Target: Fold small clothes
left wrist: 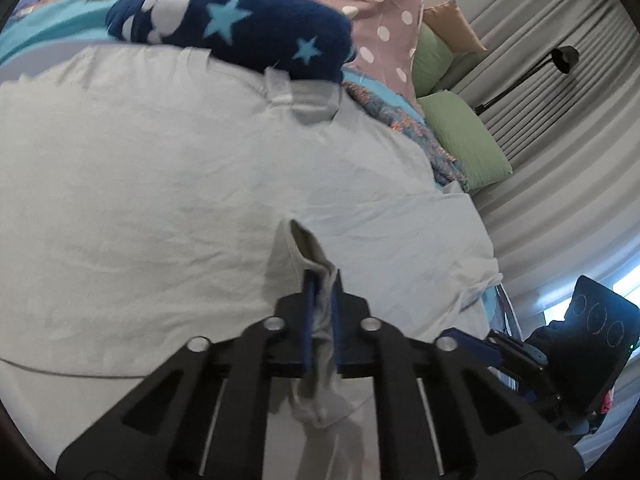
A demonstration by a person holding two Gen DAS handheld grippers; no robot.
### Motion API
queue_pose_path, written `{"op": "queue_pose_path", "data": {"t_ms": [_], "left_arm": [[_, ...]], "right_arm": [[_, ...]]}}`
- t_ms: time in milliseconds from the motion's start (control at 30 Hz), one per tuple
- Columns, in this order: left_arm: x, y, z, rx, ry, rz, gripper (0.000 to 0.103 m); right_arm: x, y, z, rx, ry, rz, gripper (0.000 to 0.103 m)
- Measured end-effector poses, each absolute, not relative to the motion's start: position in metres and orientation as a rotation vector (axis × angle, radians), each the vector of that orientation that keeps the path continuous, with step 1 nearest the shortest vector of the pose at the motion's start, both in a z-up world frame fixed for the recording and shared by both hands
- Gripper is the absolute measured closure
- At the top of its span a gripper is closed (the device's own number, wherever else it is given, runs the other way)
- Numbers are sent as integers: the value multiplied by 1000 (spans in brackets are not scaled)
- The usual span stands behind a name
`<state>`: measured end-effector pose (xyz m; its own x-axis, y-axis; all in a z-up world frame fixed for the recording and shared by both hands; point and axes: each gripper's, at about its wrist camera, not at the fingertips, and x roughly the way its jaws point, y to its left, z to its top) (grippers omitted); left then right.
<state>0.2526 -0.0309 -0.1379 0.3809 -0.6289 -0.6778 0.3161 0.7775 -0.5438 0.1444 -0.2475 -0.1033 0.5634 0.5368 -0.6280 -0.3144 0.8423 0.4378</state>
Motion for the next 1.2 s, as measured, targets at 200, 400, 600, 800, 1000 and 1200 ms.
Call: {"op": "queue_pose_path", "data": {"t_ms": [200, 400, 600, 800, 1000, 1200], "left_arm": [[247, -37, -68, -260, 856, -639, 100], [254, -2, 9, -131, 695, -487, 100], [263, 42, 15, -110, 713, -357, 100], [258, 73, 8, -107, 727, -279, 100], [274, 97, -43, -16, 847, -119, 97], [282, 113, -119, -11, 1028, 7, 96]], "right_arm": [[124, -304, -92, 328, 782, 331, 59], [116, -342, -93, 342, 777, 146, 53], [130, -352, -121, 260, 875, -51, 53], [140, -347, -122, 246, 902, -36, 53], [139, -339, -121, 226, 898, 6, 47], [136, -341, -123, 252, 898, 21, 45]]}}
